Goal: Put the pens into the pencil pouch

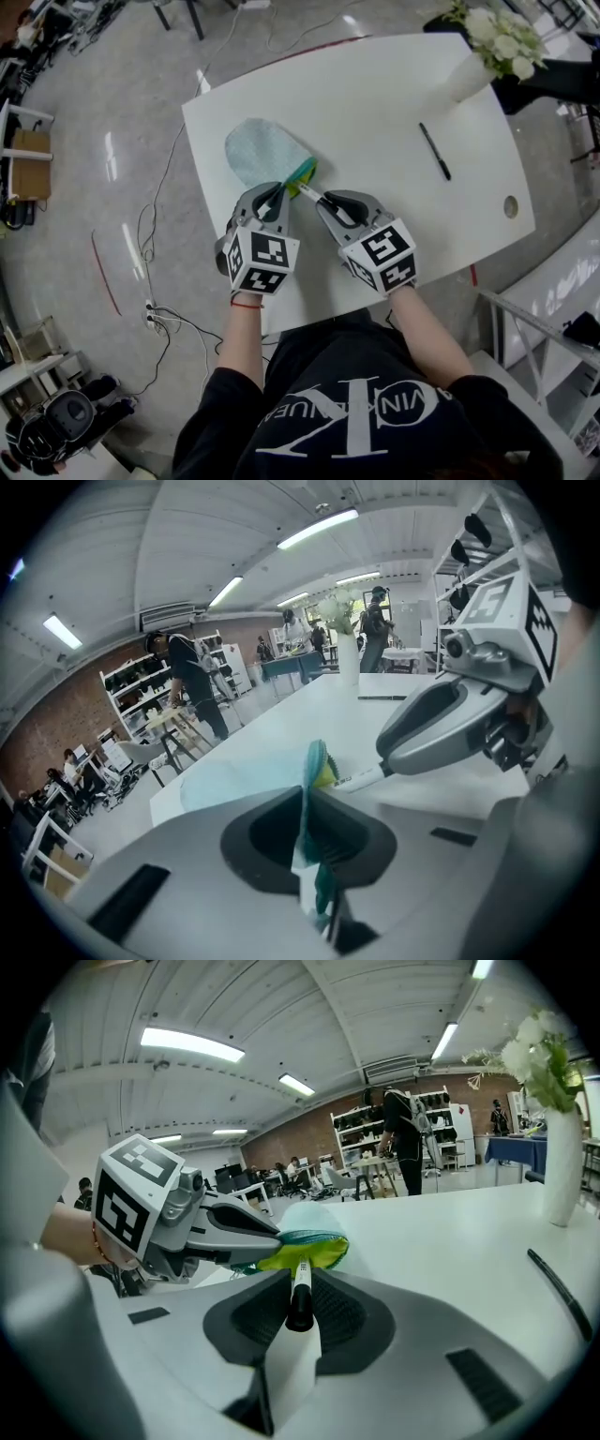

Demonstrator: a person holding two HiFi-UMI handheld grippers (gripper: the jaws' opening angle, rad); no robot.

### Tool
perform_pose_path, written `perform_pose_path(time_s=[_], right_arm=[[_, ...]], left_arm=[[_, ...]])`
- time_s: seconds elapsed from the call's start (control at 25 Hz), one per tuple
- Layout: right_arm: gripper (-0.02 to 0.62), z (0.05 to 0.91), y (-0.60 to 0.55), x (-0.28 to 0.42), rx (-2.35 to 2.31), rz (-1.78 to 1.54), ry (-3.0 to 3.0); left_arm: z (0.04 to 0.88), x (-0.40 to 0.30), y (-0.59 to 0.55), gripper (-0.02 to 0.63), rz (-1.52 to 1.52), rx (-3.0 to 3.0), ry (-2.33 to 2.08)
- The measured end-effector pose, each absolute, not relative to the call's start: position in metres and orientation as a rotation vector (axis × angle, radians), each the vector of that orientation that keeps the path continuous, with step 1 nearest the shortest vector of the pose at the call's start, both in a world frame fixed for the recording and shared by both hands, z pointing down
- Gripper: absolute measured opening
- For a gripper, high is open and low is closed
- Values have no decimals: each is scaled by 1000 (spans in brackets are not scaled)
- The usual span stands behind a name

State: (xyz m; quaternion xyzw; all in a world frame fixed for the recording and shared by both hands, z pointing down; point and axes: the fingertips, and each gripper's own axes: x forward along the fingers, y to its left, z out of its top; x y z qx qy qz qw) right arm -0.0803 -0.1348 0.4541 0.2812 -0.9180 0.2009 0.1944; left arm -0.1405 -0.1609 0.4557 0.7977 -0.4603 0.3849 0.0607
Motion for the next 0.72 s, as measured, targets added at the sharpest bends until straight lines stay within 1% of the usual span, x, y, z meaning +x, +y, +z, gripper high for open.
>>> perform_pose_path(time_s=[0.72], right_arm=[[80, 477, -161, -121, 743, 473, -2556]], left_arm=[[453, -127, -158, 17, 1092, 2430, -1355]])
